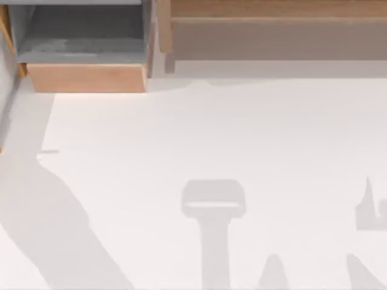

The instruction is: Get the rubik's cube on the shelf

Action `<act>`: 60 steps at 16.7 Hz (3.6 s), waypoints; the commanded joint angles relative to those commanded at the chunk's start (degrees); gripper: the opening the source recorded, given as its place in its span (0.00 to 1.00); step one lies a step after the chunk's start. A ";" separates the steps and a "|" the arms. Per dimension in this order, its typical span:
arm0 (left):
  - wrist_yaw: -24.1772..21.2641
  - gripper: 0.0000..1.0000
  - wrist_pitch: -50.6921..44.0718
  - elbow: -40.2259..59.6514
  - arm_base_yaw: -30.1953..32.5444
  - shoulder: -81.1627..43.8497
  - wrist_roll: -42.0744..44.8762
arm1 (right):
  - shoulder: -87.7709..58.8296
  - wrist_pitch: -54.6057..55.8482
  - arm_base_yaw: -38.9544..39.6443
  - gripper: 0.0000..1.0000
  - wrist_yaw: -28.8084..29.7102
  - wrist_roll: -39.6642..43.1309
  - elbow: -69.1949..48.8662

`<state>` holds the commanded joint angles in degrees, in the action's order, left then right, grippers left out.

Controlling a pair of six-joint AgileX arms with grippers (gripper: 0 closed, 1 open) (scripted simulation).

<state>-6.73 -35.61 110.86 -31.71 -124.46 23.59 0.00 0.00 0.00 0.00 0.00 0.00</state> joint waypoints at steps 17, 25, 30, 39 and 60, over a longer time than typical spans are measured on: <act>6.67 1.00 -39.84 24.03 13.46 -13.44 -25.04 | 0.00 0.00 0.00 1.00 0.00 0.00 0.00; 6.66 1.00 -31.51 20.81 13.50 -18.54 -24.85 | 0.00 0.00 0.00 1.00 0.00 0.00 0.00; 6.67 0.92 -31.05 20.59 13.63 -18.89 -24.97 | 0.00 0.00 0.00 1.00 0.00 0.00 0.00; 6.67 0.25 -31.05 20.59 13.63 -18.89 -24.97 | 0.00 0.00 0.00 1.00 0.00 0.00 0.00; 6.66 0.00 -39.03 29.89 13.60 -20.13 -24.91 | 0.00 0.00 0.00 1.00 0.00 0.00 0.00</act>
<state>-0.07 -74.63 140.75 -18.11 -144.59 -1.32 0.00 0.00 0.00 0.00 0.00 0.00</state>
